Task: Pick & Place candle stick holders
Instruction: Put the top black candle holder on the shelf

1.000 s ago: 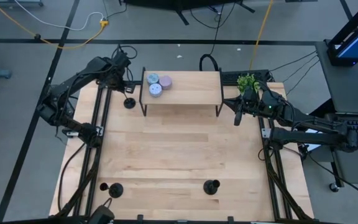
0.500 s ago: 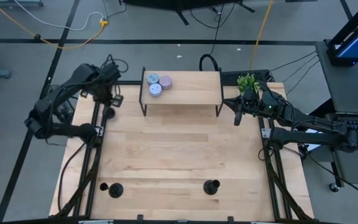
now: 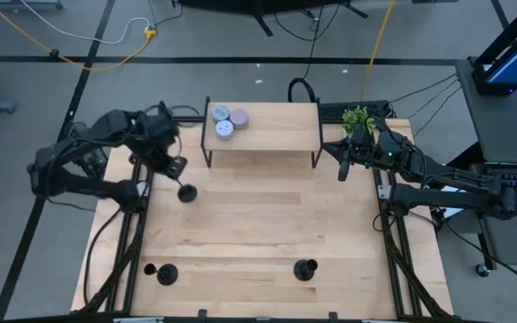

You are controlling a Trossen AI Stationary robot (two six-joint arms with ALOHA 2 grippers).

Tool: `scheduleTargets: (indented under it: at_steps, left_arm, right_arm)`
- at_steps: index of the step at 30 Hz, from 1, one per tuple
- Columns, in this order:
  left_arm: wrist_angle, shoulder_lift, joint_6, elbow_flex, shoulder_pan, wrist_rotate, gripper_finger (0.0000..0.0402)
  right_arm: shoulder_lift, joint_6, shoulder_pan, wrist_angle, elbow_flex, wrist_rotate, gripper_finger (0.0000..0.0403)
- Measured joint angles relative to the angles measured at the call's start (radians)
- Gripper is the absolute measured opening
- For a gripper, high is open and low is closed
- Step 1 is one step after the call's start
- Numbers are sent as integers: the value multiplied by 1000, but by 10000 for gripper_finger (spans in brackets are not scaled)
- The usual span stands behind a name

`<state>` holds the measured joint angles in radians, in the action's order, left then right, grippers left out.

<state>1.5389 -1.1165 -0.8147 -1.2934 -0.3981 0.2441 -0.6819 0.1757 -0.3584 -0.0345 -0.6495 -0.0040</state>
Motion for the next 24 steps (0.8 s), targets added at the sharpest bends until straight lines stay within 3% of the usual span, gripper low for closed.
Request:
scheduleTargets:
  at_steps: [6,11,14,19,24]
  left_arm:
    - [-106,-125,-105,-75,221,36,8]
    - [-201,-265,-126,-218,340,38,8]
    - [-241,-362,-108,-334,380,31,8]
    - [-249,-536,-25,-573,409,28,8]
    - [-248,-698,54,-812,403,34,8]
  right_arm:
    - [0,0,0,0,0,1,0]
    - [0,56,0,3,0,-1,0]
    - [-1,77,0,5,0,-41,0]
    - [-17,73,0,9,0,-216,0]
    - [-47,75,0,31,0,-293,4]
